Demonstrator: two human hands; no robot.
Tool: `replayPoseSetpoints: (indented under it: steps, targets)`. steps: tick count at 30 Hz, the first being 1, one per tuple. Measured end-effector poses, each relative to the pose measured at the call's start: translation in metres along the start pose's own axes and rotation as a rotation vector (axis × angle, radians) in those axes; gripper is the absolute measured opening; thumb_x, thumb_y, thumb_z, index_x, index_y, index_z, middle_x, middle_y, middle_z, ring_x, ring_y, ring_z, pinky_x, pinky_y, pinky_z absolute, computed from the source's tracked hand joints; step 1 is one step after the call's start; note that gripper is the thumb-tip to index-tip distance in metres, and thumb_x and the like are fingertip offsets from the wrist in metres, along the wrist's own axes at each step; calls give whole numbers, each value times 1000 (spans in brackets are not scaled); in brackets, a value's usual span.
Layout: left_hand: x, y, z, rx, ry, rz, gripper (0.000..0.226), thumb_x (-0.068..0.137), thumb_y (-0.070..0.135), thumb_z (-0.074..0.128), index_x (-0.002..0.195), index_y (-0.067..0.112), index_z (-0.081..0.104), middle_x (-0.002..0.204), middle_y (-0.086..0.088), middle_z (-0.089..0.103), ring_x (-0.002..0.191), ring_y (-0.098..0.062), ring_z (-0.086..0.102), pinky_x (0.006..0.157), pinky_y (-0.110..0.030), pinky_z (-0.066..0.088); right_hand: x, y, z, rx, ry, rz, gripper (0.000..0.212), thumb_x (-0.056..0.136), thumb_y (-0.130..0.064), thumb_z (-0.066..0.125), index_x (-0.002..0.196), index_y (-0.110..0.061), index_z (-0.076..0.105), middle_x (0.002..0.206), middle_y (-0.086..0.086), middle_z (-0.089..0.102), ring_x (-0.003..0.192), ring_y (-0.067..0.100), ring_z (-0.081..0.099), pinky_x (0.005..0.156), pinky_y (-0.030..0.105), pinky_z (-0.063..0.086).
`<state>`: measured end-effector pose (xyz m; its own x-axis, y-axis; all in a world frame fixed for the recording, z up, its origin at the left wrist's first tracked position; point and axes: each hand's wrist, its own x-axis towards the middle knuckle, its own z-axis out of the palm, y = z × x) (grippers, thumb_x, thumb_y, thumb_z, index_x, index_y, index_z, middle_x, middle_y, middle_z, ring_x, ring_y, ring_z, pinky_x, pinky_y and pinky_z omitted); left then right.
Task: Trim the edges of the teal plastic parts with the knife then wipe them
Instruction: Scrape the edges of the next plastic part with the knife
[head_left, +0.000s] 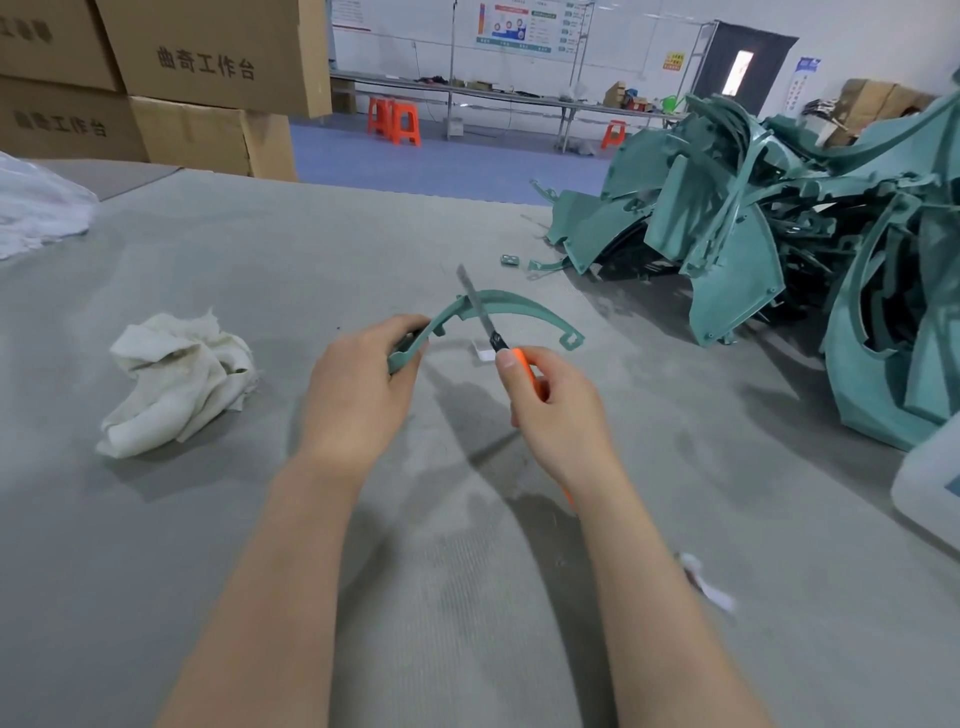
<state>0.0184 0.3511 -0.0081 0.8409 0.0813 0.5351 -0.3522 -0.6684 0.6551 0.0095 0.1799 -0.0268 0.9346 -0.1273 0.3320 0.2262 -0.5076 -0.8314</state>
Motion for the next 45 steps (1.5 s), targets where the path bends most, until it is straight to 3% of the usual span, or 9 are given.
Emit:
replayPoseSetpoints:
  steps: [5,12,19,26,29,33,36,40,45]
  targets:
    - [-1,2,-1,-63,22,64,17,94,21,58,105,26,70,89,8,71,77,-14,58,68,-27,44,7,10,-12,-79,133,62,29,97,-46,45,79,-25,55,62,-6,49,69,22,53,58,31,36]
    - [1,2,-4,-93,70,71,19,93,20,60,109,23,71,97,6,72,83,-11,59,74,-28,46,18,30,-32,-180,150,323,42,99,-46,40,93,-10,60,83,11,64,85,31,58,66,32,36]
    - [0,2,-6,-86,57,-9,20,95,20,55,108,26,68,89,7,69,79,-17,57,69,-29,43,17,32,-39,-128,171,420,35,100,-44,40,117,-15,52,103,12,66,91,27,56,71,30,33]
    - [-1,7,-8,-79,24,-53,19,94,18,55,101,29,70,78,6,66,74,-21,55,67,-34,42,11,9,-23,145,244,231,30,94,-47,49,110,-22,55,90,4,66,77,18,60,72,35,49]
    - [0,7,-12,-113,-67,-70,19,93,20,57,89,35,68,70,6,62,68,-16,52,62,-26,40,12,7,-26,196,335,241,29,91,-46,59,96,-18,56,88,9,66,80,24,63,76,42,50]
    - [2,9,-19,-141,-181,-38,20,92,20,58,84,37,66,62,11,57,59,-3,48,53,-11,34,13,10,-35,407,386,301,17,88,-41,65,89,-32,51,61,-2,66,42,12,43,53,29,39]
    - [1,11,-22,-180,-228,-14,22,92,21,59,82,40,65,67,5,59,60,-8,47,55,-12,34,13,12,-35,392,372,289,14,89,-37,65,96,-32,53,64,-5,69,45,12,42,58,32,38]
    - [1,12,-27,-251,-264,3,29,92,22,61,78,47,63,73,9,64,63,-9,51,57,-13,37,16,12,-36,346,357,319,20,91,-29,64,101,-14,59,75,1,72,48,4,47,67,35,37]
    - [0,12,-28,-248,-292,29,28,92,23,61,78,48,64,75,12,65,63,-6,52,57,-11,37,17,15,-41,413,331,392,15,91,-27,63,86,-15,58,64,-1,67,44,15,38,50,28,35]
